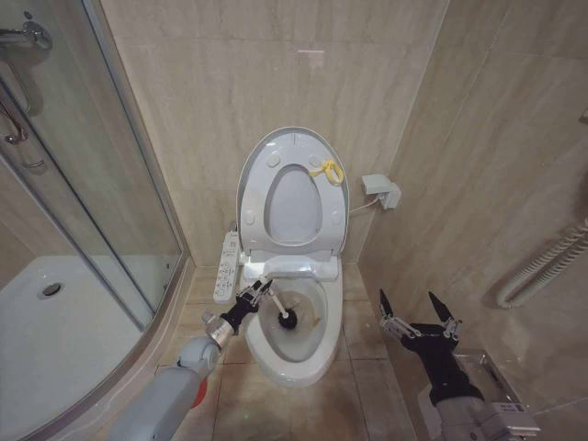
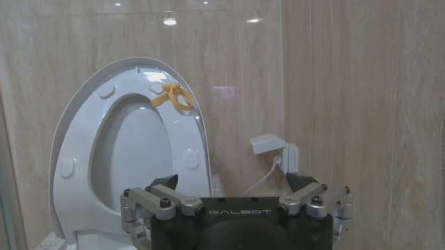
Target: Open the toilet lid, clean the toilet bowl with a toilet brush, close the toilet lid, and flush.
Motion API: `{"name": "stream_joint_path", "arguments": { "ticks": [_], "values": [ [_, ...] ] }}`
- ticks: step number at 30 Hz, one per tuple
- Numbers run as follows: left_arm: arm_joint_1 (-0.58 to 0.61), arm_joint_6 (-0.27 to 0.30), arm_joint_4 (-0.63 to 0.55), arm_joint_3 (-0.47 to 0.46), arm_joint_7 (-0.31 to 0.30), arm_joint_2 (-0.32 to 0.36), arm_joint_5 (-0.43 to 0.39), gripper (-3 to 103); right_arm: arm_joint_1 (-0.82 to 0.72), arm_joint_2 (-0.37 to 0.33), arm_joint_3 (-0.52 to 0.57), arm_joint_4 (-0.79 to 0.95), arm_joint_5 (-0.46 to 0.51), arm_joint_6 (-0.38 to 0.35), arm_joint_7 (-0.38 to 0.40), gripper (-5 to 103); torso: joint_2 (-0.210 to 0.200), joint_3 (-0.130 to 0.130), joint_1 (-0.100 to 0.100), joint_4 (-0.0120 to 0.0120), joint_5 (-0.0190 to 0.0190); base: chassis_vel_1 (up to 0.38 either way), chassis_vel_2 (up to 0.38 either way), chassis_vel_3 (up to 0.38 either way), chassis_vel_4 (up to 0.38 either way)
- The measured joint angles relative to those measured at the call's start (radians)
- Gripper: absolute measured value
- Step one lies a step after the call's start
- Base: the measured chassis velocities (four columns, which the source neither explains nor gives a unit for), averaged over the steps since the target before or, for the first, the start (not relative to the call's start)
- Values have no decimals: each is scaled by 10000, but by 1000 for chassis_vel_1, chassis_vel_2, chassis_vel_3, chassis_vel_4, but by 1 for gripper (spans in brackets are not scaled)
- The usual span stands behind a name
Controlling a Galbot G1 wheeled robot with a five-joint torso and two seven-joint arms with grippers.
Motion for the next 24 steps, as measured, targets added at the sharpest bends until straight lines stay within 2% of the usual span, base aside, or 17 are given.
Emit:
{"name": "stream_joint_path", "arguments": {
  "ticks": [4,8,10,15,22,24],
  "values": [
    [64,149,-339,47,-139,-56,-529,26,0,0,0,0,0,0,-1,100,0,0,0,2,0,0,0,0,0],
    [387,395,-1064,-200,-659,-340,-1771,26,0,0,0,-1,0,0,0,100,0,0,0,0,-1,0,0,0,0],
    [453,354,-1140,-318,-758,-432,-1810,26,0,0,0,0,0,0,0,100,0,0,0,0,-1,0,0,0,0],
    [491,-98,-997,-592,-1112,-716,-1154,26,0,0,0,-1,0,0,0,100,0,0,0,3,1,0,0,0,0],
    [240,-623,-483,-655,-1560,-1374,-1318,26,0,0,0,-1,0,0,0,100,0,0,0,2,2,0,0,0,0],
    [165,-801,-276,-657,-1907,-1841,-1632,26,0,0,0,0,0,0,0,100,0,0,0,1,1,0,0,0,0]
  ]
}}
